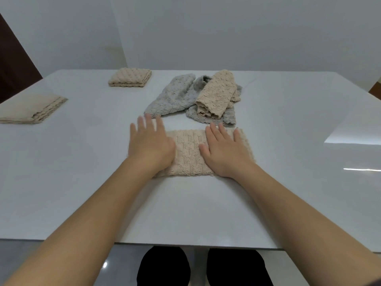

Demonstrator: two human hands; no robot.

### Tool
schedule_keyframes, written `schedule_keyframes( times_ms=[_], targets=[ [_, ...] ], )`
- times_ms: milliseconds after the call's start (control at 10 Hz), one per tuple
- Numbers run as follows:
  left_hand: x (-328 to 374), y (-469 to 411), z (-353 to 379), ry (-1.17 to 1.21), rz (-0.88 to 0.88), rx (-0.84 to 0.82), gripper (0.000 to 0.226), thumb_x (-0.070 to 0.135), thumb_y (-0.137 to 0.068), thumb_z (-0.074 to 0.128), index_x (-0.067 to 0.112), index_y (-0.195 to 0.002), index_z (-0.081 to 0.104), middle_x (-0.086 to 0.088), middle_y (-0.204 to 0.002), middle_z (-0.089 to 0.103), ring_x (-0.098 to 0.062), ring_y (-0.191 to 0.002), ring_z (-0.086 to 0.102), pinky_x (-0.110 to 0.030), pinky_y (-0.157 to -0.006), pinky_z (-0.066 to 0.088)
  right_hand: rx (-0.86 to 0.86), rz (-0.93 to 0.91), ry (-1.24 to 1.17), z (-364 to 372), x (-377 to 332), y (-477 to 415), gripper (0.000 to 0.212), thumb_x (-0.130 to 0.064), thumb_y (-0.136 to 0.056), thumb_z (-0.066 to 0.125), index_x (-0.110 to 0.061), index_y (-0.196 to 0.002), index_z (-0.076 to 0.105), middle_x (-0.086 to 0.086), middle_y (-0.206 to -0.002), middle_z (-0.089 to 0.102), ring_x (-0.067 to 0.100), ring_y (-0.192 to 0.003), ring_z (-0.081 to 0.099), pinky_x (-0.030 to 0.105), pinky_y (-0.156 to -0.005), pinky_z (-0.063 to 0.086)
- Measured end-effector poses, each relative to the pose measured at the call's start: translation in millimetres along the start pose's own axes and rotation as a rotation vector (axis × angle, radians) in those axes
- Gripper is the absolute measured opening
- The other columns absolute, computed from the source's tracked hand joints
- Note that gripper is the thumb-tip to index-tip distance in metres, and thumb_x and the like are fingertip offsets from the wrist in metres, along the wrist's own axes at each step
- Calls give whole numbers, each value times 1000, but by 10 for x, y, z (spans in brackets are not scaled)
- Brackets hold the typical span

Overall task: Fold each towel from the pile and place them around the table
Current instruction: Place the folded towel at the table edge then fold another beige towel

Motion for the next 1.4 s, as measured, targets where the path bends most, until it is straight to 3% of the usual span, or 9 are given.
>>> schedule_keyframes(
  times_ms=[100, 200, 1000, 1200, 1400],
  targets=[
    [403, 33, -37, 110, 175, 70, 62, 33, -101, 18, 9, -154, -5, -7, -163, -10, -22, -150, -9, -46, -121, -5, 8, 3, -8, -5, 6, -4, 65, -46, -102, 14, -12, -156, 1, 3, -164, -5, 20, -150, -9, 53, -119, -4],
    [523, 81, 177, 168, 230, -42, 58, 35, -103, 13, 14, -156, -1, -1, -163, -8, -16, -150, -8, -44, -121, -6, 4, 0, -13, -1, 5, 1, 65, -45, -103, 15, -12, -156, 2, 2, -164, -5, 19, -150, -9, 53, -119, -5],
    [-202, 74, 296, 176, 54, -4, 60, 39, -102, 13, 17, -156, 2, -1, -163, -5, -16, -150, -7, -39, -121, -4, -36, 1, -52, -36, 25, 13, 65, -46, -103, 15, -14, -156, -1, 1, -164, -7, 18, -150, -11, 52, -119, -8],
    [-186, 81, 295, 155, 57, 9, 61, 41, -101, 14, 17, -156, 2, -2, -164, -4, -18, -150, -6, -40, -121, -3, 71, -93, -40, -150, -315, 9, 63, -44, -102, 14, -18, -156, -3, 0, -163, -11, 21, -149, -16, 54, -117, -12],
    [-192, 81, 304, 162, 58, 16, 61, 41, -101, 15, 17, -156, 3, -2, -164, -3, -17, -150, -5, -40, -121, -3, -19, -121, -48, 39, -391, 20, 61, -51, -101, 14, -29, -156, 1, -5, -164, -7, 21, -150, -11, 55, -118, -10]
  ],
)
Point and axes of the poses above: each hand's wrist, its own y-axis away from the middle knuckle, its own z-axis out of the palm, x = y × z, the point moved 3 cm from there along -y, towards the middle knuckle
